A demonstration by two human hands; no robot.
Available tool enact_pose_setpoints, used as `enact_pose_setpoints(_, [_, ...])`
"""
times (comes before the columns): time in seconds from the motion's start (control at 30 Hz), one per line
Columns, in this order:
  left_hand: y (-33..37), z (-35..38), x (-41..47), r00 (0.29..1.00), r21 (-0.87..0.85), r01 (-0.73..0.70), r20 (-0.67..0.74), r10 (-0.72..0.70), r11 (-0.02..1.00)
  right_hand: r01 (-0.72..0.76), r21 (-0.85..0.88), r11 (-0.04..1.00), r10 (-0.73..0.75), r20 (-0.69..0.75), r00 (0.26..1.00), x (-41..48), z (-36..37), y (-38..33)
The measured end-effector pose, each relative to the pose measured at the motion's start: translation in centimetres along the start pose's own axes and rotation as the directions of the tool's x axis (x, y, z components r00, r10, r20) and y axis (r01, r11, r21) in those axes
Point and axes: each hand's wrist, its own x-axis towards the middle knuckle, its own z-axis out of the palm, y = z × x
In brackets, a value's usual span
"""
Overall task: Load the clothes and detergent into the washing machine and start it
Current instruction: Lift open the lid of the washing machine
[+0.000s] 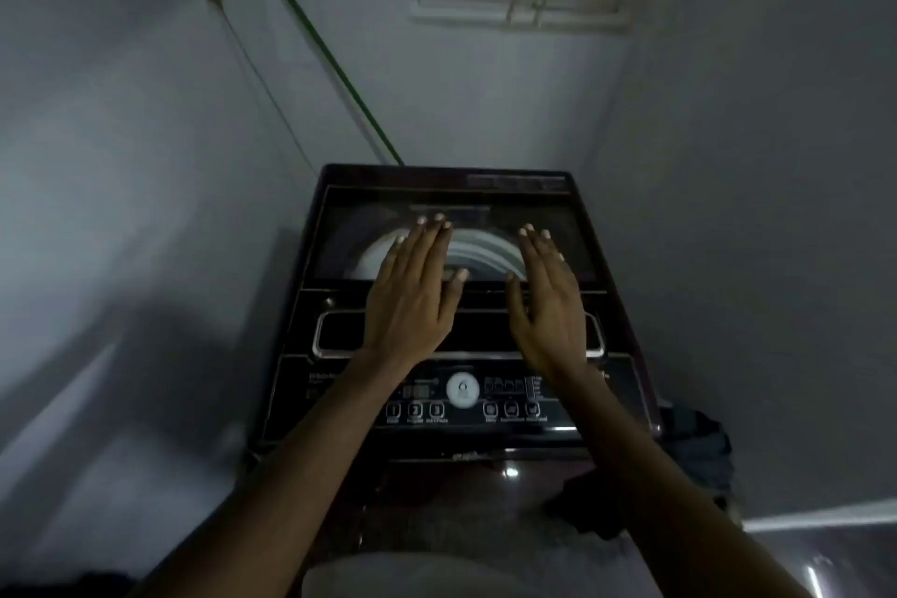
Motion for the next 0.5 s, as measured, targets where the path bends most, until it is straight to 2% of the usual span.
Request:
enact_pose_setpoints(0.17, [-0.3, 2.8, -2.5, 0.972, 0.035, 0.063, 0.223, -0.069, 0.997, -0.044, -0.146, 0.988, 0.077, 0.228, 0.971, -2.5, 2.0, 2.2])
enact_pose_setpoints(0.37, [-1.2, 5.0, -4.4, 0.917, 0.118, 0.010, 0.395, -0.056, 0.993, -0.002, -0.241, 0.970, 0.103, 0.406, 0.908, -3.0, 3.6, 4.2])
enact_pose_setpoints(0.5, [-2.0, 5.2, -4.6, 0.878, 0.127, -0.019, 0.476, -0.044, 0.992, 0.052, -0.336, 0.940, 0.122, 0.476, 0.871, -1.6, 4.0, 4.9])
